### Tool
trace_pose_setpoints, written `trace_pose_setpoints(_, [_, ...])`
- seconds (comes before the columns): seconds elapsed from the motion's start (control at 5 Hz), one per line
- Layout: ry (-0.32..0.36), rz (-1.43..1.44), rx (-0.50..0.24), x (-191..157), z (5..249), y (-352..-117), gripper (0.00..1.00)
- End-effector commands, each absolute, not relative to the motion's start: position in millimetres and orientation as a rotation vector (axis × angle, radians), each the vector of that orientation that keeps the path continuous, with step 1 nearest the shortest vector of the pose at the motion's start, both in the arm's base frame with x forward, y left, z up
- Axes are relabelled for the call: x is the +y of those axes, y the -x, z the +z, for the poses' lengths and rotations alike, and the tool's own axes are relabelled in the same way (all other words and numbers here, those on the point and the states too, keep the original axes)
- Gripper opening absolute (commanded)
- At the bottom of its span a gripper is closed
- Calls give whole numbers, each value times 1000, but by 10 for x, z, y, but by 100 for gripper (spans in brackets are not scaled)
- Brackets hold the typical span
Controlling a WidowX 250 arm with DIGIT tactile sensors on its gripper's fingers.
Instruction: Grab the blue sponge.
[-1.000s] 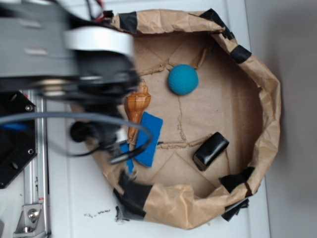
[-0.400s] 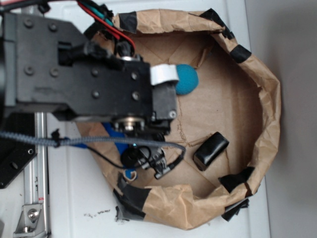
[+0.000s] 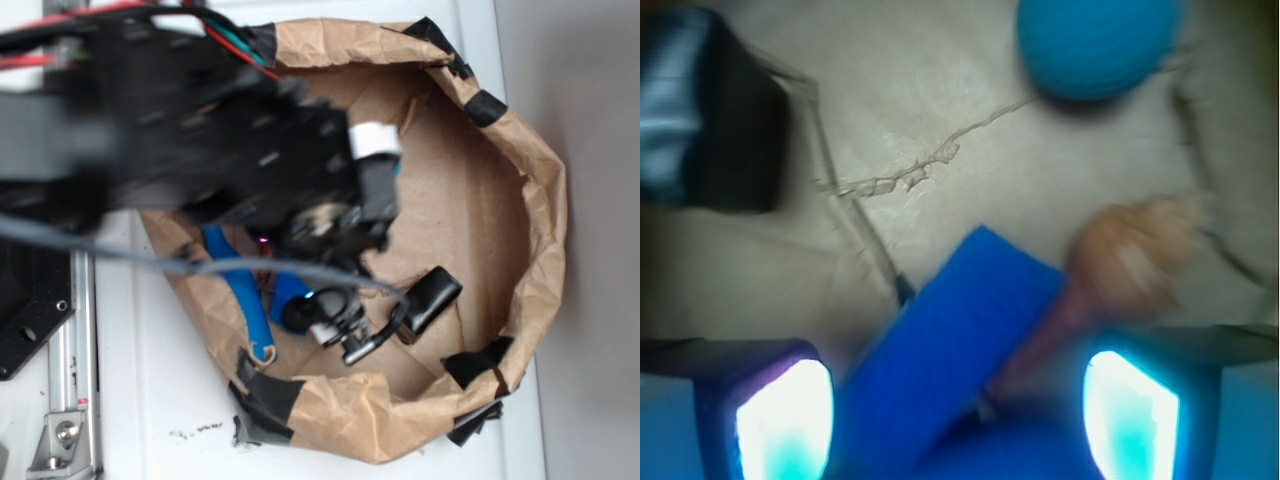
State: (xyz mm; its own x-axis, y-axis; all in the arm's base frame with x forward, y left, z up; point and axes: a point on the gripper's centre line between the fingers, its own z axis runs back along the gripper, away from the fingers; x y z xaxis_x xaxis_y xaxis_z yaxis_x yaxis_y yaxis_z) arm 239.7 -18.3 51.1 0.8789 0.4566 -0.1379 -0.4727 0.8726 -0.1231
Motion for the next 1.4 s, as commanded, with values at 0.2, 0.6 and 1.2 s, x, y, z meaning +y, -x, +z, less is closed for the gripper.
trace_pose_setpoints(0.2, [403,432,275,-463,196,-2240,100])
trace_pose_setpoints(0.6, [345,346,156,-477,492,-2285,0])
trace_pose_setpoints(1.2, [-21,-126,-132,-145,1523,-2388,0])
